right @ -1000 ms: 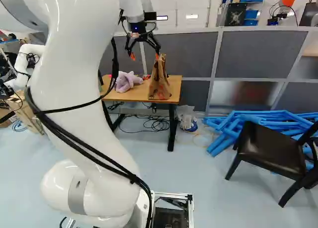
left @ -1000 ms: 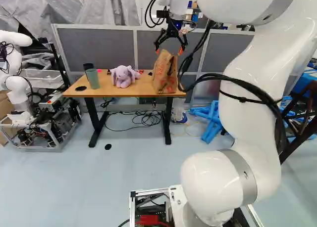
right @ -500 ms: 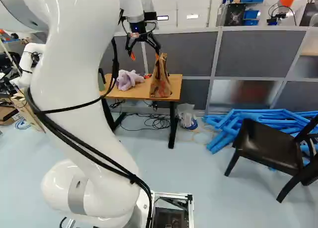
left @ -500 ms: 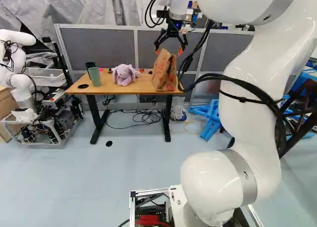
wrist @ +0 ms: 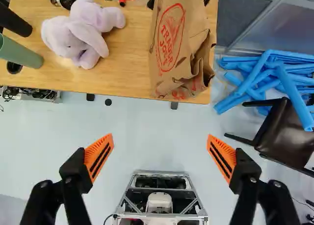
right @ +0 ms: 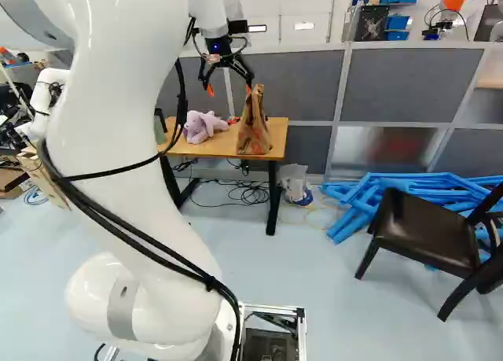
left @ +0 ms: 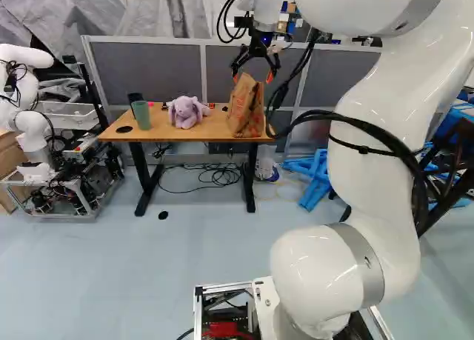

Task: Pick up the bag on the ground and place it on the table

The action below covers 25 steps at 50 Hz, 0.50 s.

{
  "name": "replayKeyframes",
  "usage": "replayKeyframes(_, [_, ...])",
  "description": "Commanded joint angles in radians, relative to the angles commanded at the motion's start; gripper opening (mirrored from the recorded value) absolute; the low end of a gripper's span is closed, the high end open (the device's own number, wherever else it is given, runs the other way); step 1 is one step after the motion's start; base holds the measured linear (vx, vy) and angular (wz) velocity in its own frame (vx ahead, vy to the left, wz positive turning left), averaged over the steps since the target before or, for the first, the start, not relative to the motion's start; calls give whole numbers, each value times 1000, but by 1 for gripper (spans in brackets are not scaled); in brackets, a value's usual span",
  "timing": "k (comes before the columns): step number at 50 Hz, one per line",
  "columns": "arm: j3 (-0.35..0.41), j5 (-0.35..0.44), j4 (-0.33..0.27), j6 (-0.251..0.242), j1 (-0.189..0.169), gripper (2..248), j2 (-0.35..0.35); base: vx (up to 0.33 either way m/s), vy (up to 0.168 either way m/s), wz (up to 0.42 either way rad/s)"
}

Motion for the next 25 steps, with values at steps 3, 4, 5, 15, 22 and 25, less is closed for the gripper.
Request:
replayKeyframes(3, [8,9,0,0,0,247,3,0,0,0])
replayKeyframes(4, [10,12,0,0,0,247,4,0,0,0])
replayKeyframes(5, [13,16,0,0,0,247,5,0,0,0])
replayKeyframes(15, [47,56,0,0,-1,247,17,0,0,0])
replayKeyframes(22, [76,90,0,0,-1,247,27,0,0,0])
replayKeyframes(25, [90,107,0,0,-2,247,32,0,0,0])
